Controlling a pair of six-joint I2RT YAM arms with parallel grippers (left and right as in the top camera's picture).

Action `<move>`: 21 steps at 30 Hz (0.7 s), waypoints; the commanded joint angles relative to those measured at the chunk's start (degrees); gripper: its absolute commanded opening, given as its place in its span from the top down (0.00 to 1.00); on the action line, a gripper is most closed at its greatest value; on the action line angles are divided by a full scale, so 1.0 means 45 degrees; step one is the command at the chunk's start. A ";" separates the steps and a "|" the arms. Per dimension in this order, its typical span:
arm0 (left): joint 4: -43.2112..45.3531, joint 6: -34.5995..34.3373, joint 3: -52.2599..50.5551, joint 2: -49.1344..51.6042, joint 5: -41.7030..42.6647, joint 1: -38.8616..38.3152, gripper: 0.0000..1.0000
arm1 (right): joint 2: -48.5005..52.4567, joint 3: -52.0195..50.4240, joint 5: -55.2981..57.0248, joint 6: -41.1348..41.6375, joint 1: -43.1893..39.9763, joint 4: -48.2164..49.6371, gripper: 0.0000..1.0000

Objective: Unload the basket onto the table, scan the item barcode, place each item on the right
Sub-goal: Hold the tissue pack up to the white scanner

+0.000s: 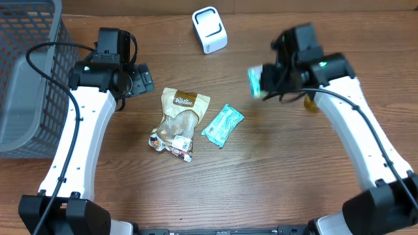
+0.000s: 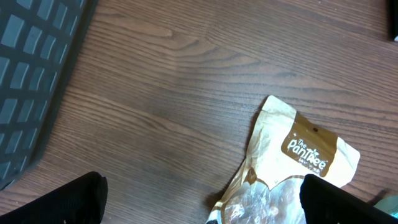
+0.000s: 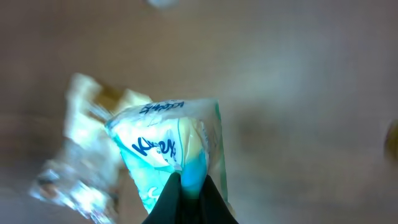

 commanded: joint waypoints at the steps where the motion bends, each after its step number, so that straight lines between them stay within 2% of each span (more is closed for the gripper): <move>1: 0.0000 0.0335 0.0131 -0.0015 -0.0034 -0.0039 0.00 | -0.0287 0.1501 0.1525 -0.0724 0.0801 0.1248 0.96; 5: 0.0000 0.0335 0.0131 -0.0015 -0.0034 -0.0039 0.01 | -0.0199 0.1530 0.3983 -0.2001 0.1972 0.3725 0.96; 12: 0.0000 0.0335 0.0131 -0.0015 -0.0034 -0.0039 0.00 | 0.1171 0.1530 0.7810 -0.5712 0.3410 0.8043 0.96; 21: 0.0000 0.0340 0.0131 -0.0015 -0.0034 -0.0039 0.00 | 0.4449 0.1530 0.9078 -0.8986 0.3434 1.2687 0.96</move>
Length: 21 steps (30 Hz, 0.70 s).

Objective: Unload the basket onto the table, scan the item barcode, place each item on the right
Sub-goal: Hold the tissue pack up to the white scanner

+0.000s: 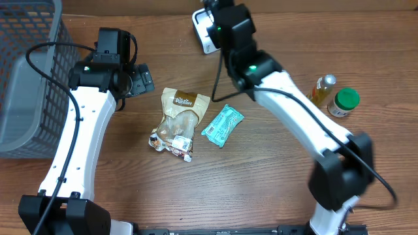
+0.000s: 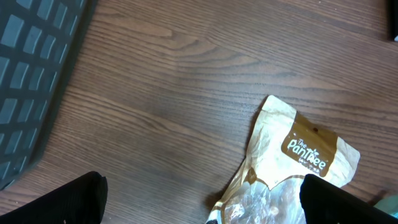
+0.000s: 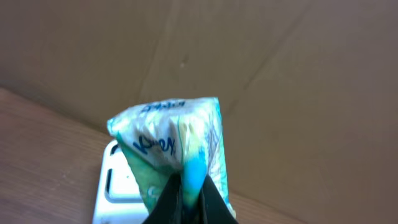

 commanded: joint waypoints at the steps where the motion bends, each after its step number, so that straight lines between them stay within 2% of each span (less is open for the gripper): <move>1: 0.0005 0.0335 0.0131 -0.0015 -0.0034 -0.0034 0.01 | 0.1457 0.0117 0.0835 -0.2181 -0.0058 0.1938 0.96; 7: 0.0005 0.0340 0.0131 -0.0015 -0.0034 -0.0034 0.00 | 0.3177 0.0117 0.0733 -0.3721 -0.0058 0.4721 0.96; 17: 0.0005 0.0335 0.0131 -0.0015 -0.0034 -0.0034 0.00 | 0.5362 0.0117 0.0685 -0.4104 -0.0311 0.6926 0.96; 21: 0.0005 0.0335 0.0131 -0.0015 -0.0034 -0.0034 0.01 | 0.5707 0.0117 -0.0219 -0.4085 -0.0520 0.6999 0.96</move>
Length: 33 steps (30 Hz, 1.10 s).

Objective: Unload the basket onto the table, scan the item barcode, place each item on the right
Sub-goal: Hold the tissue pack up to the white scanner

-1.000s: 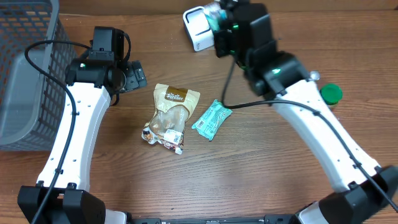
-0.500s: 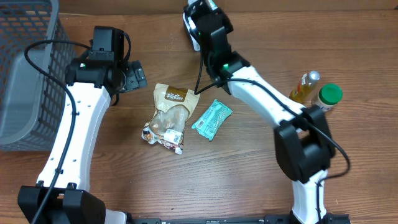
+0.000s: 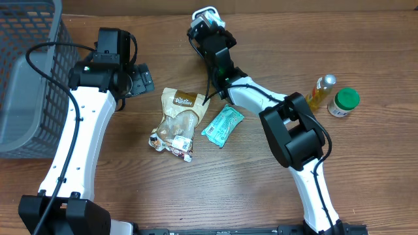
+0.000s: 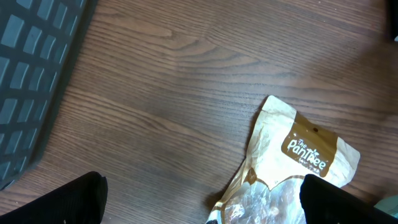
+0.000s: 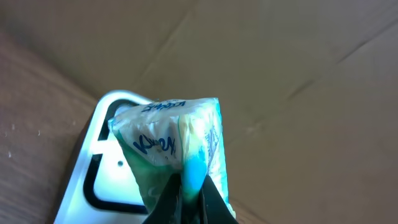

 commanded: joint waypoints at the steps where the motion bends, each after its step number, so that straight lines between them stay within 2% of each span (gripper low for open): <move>1: 0.0000 0.0335 0.0131 -0.0015 -0.0034 -0.0039 0.00 | 0.0151 0.0151 -0.0593 0.0000 -0.0301 0.0189 0.96; 15: 0.0000 0.0335 0.0131 -0.0015 -0.0034 -0.0039 0.00 | 0.0151 0.0151 -0.1617 0.0437 -0.0559 0.0767 0.96; 17: 0.0000 0.0335 0.0131 -0.0015 -0.0034 -0.0039 0.00 | -0.0194 0.0151 -0.0850 0.1491 -0.0559 0.1132 0.96; 20: 0.0000 0.0335 0.0131 -0.0015 -0.0034 -0.0039 0.00 | -0.1078 0.0151 -0.0117 0.1520 -0.0403 0.0865 0.96; 25: 0.0000 0.0335 0.0131 -0.0015 -0.0034 -0.0039 0.00 | -0.3599 0.0151 -0.0053 0.1977 -0.0015 -0.3546 0.96; 33: 0.0000 0.0335 0.0131 -0.0015 -0.0034 -0.0039 0.01 | -0.6926 0.0151 -0.0631 0.7169 -0.0374 -1.4751 0.96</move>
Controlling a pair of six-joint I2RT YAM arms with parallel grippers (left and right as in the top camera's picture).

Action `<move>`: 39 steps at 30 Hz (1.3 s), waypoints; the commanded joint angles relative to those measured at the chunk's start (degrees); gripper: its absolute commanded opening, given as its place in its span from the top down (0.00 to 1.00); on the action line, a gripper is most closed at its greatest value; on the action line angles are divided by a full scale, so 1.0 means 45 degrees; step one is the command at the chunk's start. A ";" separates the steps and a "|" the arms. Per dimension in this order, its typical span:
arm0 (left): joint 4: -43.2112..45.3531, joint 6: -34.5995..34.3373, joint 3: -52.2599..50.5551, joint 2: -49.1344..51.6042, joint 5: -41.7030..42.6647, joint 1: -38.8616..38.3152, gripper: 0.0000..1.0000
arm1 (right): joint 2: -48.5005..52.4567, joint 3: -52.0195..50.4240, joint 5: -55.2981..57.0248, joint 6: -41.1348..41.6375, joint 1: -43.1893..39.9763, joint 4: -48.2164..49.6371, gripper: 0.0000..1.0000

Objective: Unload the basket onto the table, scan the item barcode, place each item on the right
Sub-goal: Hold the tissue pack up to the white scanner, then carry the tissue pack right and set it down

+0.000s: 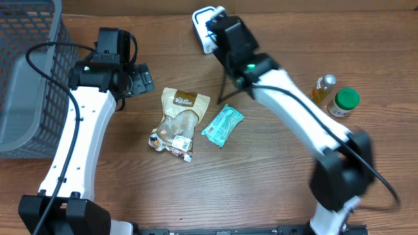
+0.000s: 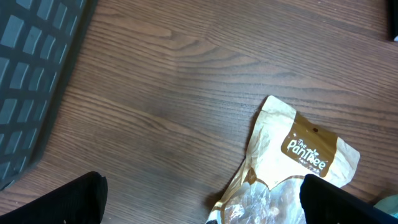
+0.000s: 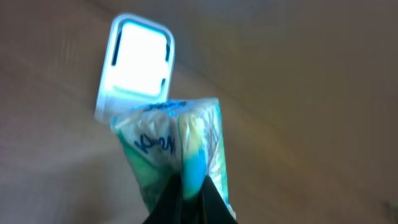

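Observation:
My right gripper (image 3: 189,186) is shut on a teal-and-white tissue pack (image 3: 168,143), held up in the air. Beyond the pack, the white scanner (image 3: 137,62) shows its bright face. In the overhead view the right gripper (image 1: 227,36) hangs just right of the scanner (image 1: 202,18) at the table's back edge, and the held pack is hidden beneath it. My left gripper (image 2: 202,208) is open over bare wood beside the brown Pantree pouch (image 2: 298,162), touching nothing.
A second teal packet (image 1: 223,125) lies right of the brown pouch (image 1: 177,121) mid-table. A grey mesh basket (image 1: 26,65) stands at the far left. A small yellow bottle (image 1: 321,88) and a green-lidded jar (image 1: 344,101) stand at the right.
The right gripper, still shut on the tissue pack, has drawn back from the scanner: the scanner filled the view under the pack, now it sits smaller and farther off. The left arm has not moved.
The right gripper first held the tissue pack over the right middle of the table. Then it was at the back edge by the scanner, then close against the scanner's face, and now a little away from it. The left gripper stayed open by the pouch.

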 commanded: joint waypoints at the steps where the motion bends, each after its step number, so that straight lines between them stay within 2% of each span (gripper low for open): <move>1: -0.0010 0.0335 0.0131 -0.0015 -0.0034 -0.0039 0.01 | -0.1161 0.0102 -0.0811 0.3954 -0.0675 -0.4250 0.96; 5: -0.0005 0.0335 0.0131 -0.0015 -0.0034 -0.0039 0.01 | -0.1083 -0.0160 -0.3011 0.5678 -0.1545 -0.9068 0.96; 9: -0.0005 0.0335 0.0131 -0.0015 -0.0034 -0.0039 0.01 | -0.1035 -0.1409 -0.3390 0.6547 -0.2555 -1.1147 0.96; 17: -0.0005 0.0335 0.0131 -0.0015 -0.0034 -0.0039 0.00 | -0.1035 -0.2861 -0.2118 0.7033 -0.4532 -0.9976 0.96; 18: -0.0005 0.0335 0.0131 -0.0015 -0.0034 -0.0039 0.00 | -0.1035 -0.2885 -0.2123 0.7038 -0.4745 -0.9704 0.85; 19: -0.0005 0.0335 0.0131 -0.0015 -0.0034 -0.0039 0.00 | -0.1035 -0.2900 -0.2123 0.7038 -0.4823 -0.9607 0.67; 22: -0.0005 0.0335 0.0131 -0.0015 -0.0034 -0.0039 0.00 | -0.1035 -0.2900 -0.2127 0.7223 -0.5008 -0.9369 0.56; 25: -0.0010 0.0335 0.0131 -0.0015 -0.0034 -0.0039 0.00 | -0.1035 -0.2900 -0.2404 0.7227 -0.4969 -0.9112 0.55; 28: -0.0005 0.0335 0.0131 -0.0015 -0.0034 -0.0039 0.00 | -0.1035 -0.2900 -0.4308 0.7276 -0.4847 -0.8684 0.55; 29: -0.0005 0.0335 0.0131 -0.0015 -0.0034 -0.0039 0.01 | -0.1035 -0.2905 -0.6373 0.7276 -0.4736 -0.8340 0.56; 33: -0.0005 0.0335 0.0131 -0.0015 -0.0034 -0.0039 0.00 | -0.1035 -0.2905 -1.0210 0.7271 -0.4415 -0.7859 0.53; 35: -0.0005 0.0335 0.0131 -0.0015 -0.0034 -0.0039 0.01 | -0.1035 -0.2905 -1.1040 0.7393 -0.4197 -0.7757 0.51; 39: -0.0005 0.0335 0.0131 -0.0015 -0.0034 -0.0039 0.00 | -0.1035 -0.2905 -1.1132 0.8228 -0.3585 -0.7514 0.48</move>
